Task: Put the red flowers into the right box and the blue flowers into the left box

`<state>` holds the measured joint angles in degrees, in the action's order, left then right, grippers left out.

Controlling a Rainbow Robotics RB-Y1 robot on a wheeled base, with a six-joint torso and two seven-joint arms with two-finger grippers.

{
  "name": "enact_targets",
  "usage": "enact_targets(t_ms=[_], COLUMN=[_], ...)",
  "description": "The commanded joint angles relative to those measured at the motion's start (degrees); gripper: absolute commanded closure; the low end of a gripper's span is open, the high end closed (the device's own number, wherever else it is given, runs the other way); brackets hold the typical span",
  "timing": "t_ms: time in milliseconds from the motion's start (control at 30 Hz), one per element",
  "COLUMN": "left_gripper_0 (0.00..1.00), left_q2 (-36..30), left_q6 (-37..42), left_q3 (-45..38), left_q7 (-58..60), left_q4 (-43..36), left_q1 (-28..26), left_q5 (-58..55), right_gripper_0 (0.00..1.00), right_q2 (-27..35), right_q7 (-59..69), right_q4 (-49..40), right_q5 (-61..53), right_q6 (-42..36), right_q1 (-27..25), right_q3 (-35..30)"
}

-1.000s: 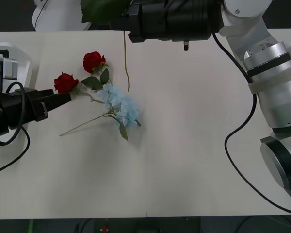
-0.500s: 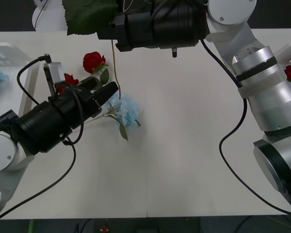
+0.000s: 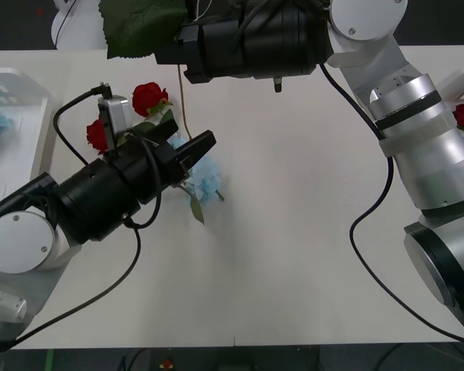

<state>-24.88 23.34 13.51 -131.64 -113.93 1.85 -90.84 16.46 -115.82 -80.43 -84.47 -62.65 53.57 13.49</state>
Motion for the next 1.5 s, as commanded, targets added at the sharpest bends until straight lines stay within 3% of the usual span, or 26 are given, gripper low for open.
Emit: enact_targets(t_ms=[33,100,167,200,233,300,900,933,967,1000,1133,1333,1500], left_gripper_0=[0.0,0.0,0.19,0.38,0.69,1.0,1.0,1.0,1.0,1.0,1.0,1.0,1.0], left_q2=[1.76,2.2,2.73,2.91,2.99,2.99,2.91,2.91,2.91,2.82,2.38,-0.08,-3.6], left_q6=[-0.84,-0.93,-0.93,-0.93,-0.93,-0.93,-1.28,-1.28,-1.28,-1.28,-1.11,8.91,22.8], left_q3=[1.7,1.79,1.79,1.79,1.79,1.79,1.17,1.17,1.0,0.82,-0.41,-10.17,-24.4], left_q7=[0.42,0.42,0.6,0.69,0.86,1.22,3.41,3.5,3.59,3.68,3.85,4.12,8.42], left_q4=[2.39,4.15,5.21,5.56,5.82,6.0,6.08,6.08,6.08,6.08,6.08,6.08,8.72], left_q1=[5.62,6.76,7.29,7.47,7.56,7.56,7.56,7.56,7.56,7.47,7.2,5.27,3.78], left_q5=[1.36,2.16,2.86,3.3,3.3,3.21,3.74,3.65,3.47,3.21,1.89,-2.5,-2.85], right_gripper_0=[1.0,1.0,1.0,1.0,1.0,1.0,1.0,0.95,0.66,0.45,0.08,0.04,0.04], right_q2=[-1.52,-1.43,-1.43,-1.43,-1.43,-1.43,-1.08,-1.08,-1.08,-1.08,-0.29,2.79,6.66], right_q7=[-0.9,-0.9,-0.9,-0.99,-0.99,-0.9,-0.72,-0.72,-0.72,-0.55,-0.55,-0.11,-0.9], right_q4=[-2.28,-2.28,-2.28,-2.28,-2.28,-2.28,-2.28,-2.28,-2.28,-2.28,-2.28,-2.28,-2.28], right_q5=[0.36,0.36,0.36,0.36,0.36,0.36,-0.08,-0.08,0.01,0.01,0.01,-2.28,-5.53], right_q6=[0.42,0.42,0.51,0.51,0.51,0.51,0.42,0.51,0.51,0.68,1.83,1.12,-3.8], right_q1=[3.3,3.3,3.3,3.3,3.3,3.3,3.3,3.3,3.3,3.3,3.3,3.3,3.12], right_q3=[0.4,0.4,0.31,0.31,0.4,0.4,0.4,0.4,0.31,0.23,0.05,-0.21,-1.18])
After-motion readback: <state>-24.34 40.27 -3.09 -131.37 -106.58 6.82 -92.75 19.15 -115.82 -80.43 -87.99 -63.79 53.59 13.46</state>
